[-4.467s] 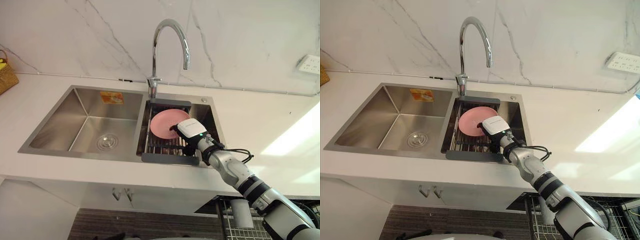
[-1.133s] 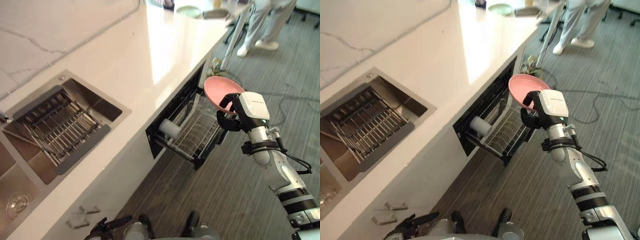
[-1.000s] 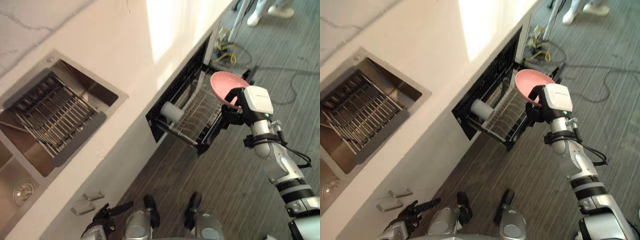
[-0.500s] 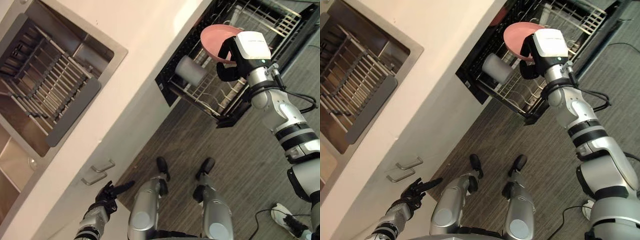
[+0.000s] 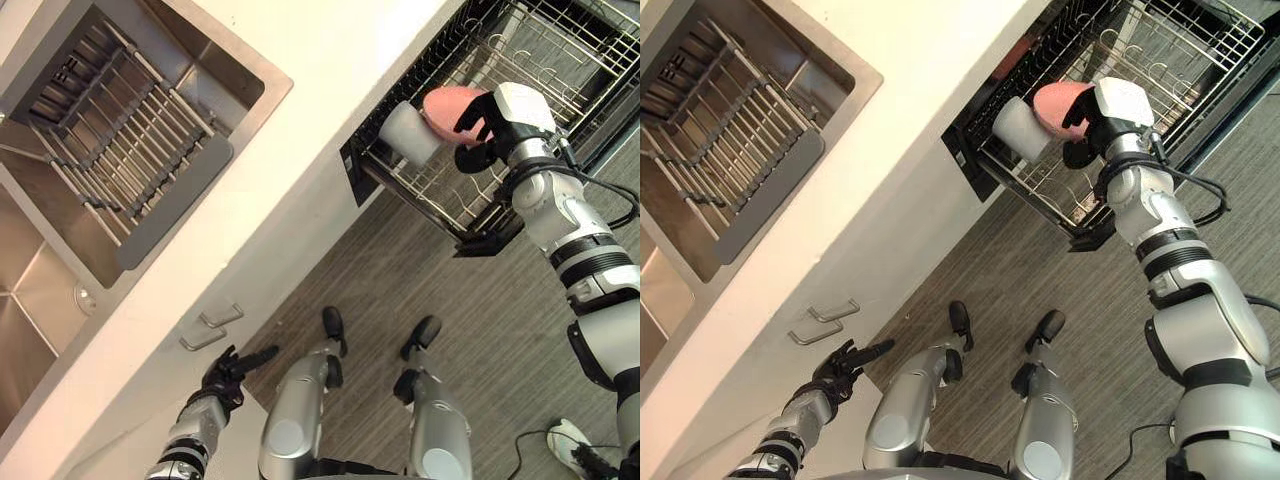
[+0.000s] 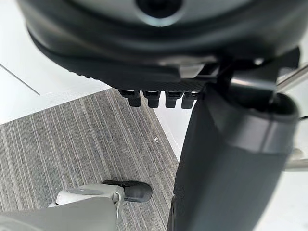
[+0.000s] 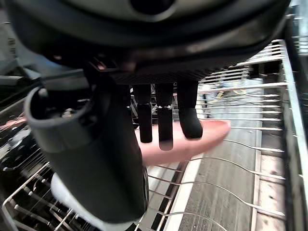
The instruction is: Walk over to the sink, pick up the cup, carry it to the dishwasher, place the cup inside the dishwasher, then close the dishwasher door
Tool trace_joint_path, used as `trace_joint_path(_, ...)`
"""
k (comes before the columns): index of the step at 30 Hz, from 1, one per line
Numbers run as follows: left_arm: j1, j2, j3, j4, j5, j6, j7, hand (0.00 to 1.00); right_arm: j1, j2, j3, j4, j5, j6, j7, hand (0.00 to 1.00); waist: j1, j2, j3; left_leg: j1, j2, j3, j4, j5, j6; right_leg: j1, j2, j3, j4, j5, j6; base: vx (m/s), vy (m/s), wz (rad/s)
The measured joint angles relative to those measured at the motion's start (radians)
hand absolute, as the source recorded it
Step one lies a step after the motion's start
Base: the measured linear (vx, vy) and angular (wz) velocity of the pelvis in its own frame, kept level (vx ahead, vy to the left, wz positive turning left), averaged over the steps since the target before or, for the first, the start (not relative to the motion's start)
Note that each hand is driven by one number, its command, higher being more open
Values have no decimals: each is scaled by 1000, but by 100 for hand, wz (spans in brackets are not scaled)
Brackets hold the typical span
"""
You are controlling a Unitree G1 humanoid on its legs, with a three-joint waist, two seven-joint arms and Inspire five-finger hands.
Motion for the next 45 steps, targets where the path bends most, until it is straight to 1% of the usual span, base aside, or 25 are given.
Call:
trace_joint_path(6,6,-24,2,-20,1,6,0,100,0,0,-117,-17,10,-2,-56,100,-7,0,0,32,1,-1,-32,21,-3,18,2,-1,2,0,0,0,0,0)
trace_joint_path(9,25,-35,4,-59,3,16,0,100,6,-2,-207,-83,48,-7,-112,100,-21,-1,0,80,-3,-1,-62,31,-5,58,3,-5,-7,0,0,19,23,1)
trace_joint_path(12,45,-36,13,-95,4,19,0,100,42,-6,-328,-179,116,-32,-196,100,-35,-6,-3,138,-9,-1,-104,40,-8,102,5,-7,-14,-6,9,46,41,-1)
trace_joint_path(15,66,-37,36,-113,14,20,5,100,92,-11,-480,-201,248,-46,-274,100,-46,-29,-17,199,-16,0,-163,62,-14,141,9,-10,-21,-13,18,69,19,1)
trace_joint_path(17,99,-37,54,-113,25,24,11,100,170,-11,-622,-195,429,-46,-314,100,-58,-54,-38,257,-19,1,-200,67,-18,187,12,-10,-30,-18,24,98,17,1)
trace_joint_path(18,110,-38,54,-113,26,25,11,100,193,-11,-661,-193,484,-47,-319,100,-62,-58,-44,270,-20,1,-205,67,-18,198,12,-9,-30,-19,26,101,26,-1)
trace_joint_path(19,132,-42,54,-113,44,29,11,100,229,-11,-734,-174,591,-46,-323,100,-72,-64,-63,290,-24,3,-217,67,-18,211,10,-6,-30,-22,30,99,36,-5)
trace_joint_path(20,154,-47,54,-112,52,31,11,100,254,-13,-790,-139,685,-45,-318,0,-82,-66,-79,308,-26,9,-227,67,-18,222,6,-1,-29,-23,31,104,51,-11)
trace_joint_path(22,173,-52,54,-111,61,33,11,100,279,-18,-833,-94,803,-42,-296,0,-95,-66,-86,327,-30,20,-232,67,-18,230,1,11,-24,-25,33,59,44,-16)
trace_joint_path(23,181,-53,54,-108,61,37,11,100,305,-29,-850,-48,908,-26,-252,0,-109,-65,-87,334,-37,24,-234,66,-18,232,-8,17,-17,-36,43,14,26,-11)
trace_joint_path(25,181,-54,54,-103,60,41,9,100,329,-30,-850,9,978,-2,-202,0,-121,-58,-90,330,-38,29,-234,66,-18,222,-10,23,-12,-41,46,-22,14,-13)
trace_joint_path(27,181,-67,50,-99,59,41,-2,100,362,-30,-842,80,1049,20,-124,0,-126,-31,-90,309,-36,46,-234,68,-18,178,-12,45,12,-45,41,-59,3,-21)
trace_joint_path(28,181,-70,49,-99,58,40,-6,100,364,-30,-841,89,1066,23,-107,0,-130,-21,-86,300,-36,48,-234,69,-19,165,-14,48,20,-46,39,-62,-1,-12)
trace_joint_path(29,180,-72,43,-95,49,38,-15,100,364,-30,-841,103,1099,26,-70,0,-139,-1,-76,279,-37,51,-237,76,-21,137,-16,52,28,-47,39,-45,-7,-5)
trace_joint_path(30,180,-72,40,-86,40,36,-18,100,364,-30,-841,108,1106,26,-47,0,-141,10,-71,268,-36,52,-241,82,-21,123,-15,53,29,-46,39,-46,-23,-6)
trace_joint_path(32,181,-72,23,-64,27,26,-32,100,359,-30,-821,109,1107,26,21,0,-140,48,-52,235,-34,59,-251,104,-22,76,-14,62,41,-41,30,-25,-50,-7)
trace_joint_path(33,182,-72,18,-57,21,26,-35,100,355,-30,-807,109,1106,26,33,0,-140,56,-48,228,-33,60,-251,107,-22,67,-13,62,44,-39,25,-3,-58,-5)
trace_joint_path(34,182,-72,1,-41,21,19,-38,100,338,-30,-777,108,1105,26,52,0,-138,72,-42,214,-31,62,-251,113,-19,49,-12,65,49,-37,21,9,-49,-5)
trace_joint_path(35,183,-72,-11,-33,21,17,-43,100,309,-30,-750,107,1104,26,70,0,-132,84,-40,194,-31,66,-251,118,-19,22,-13,70,58,-36,17,5,-46,-6)
trace_joint_path(36,183,-72,-16,-29,21,16,-46,100,291,-30,-736,105,1103,26,73,0,-127,89,-41,182,-30,68,-251,120,-19,8,-13,72,61,-35,15,14,-47,-4)
trace_joint_path(38,180,-78,-29,-24,22,4,-66,100,211,-31,-710,100,1082,26,78,0,-108,112,-35,147,-30,64,-251,131,-19,-30,-15,71,72,-32,10,20,-42,6)
trace_joint_path(39,179,-81,-30,-24,22,2,-69,100,192,-31,-701,97,1075,26,79,0,-104,119,-32,143,-31,61,-250,132,-19,-35,-17,69,78,-34,8,14,-30,11)
trace_joint_path(40,179,-87,-36,-23,22,-2,-73,100,160,-31,-675,90,1039,26,81,0,-90,128,-39,129,-33,49,-250,137,-19,-54,-23,67,93,-40,4,19,-30,16)
trace_joint_path(42,179,-91,-47,-23,21,-8,-82,100,116,-31,-648,84,982,27,69,0,-73,135,-44,114,-40,14,-250,149,-23,-77,-40,58,131,-57,3,24,-33,26)
trace_joint_path(45,179,-109,-48,-23,21,-1,-87,100,113,-81,-601,86,779,38,40,0,-72,142,-49,115,-66,-74,-250,160,-31,-86,-103,12,250,-127,12,8,-8,59)
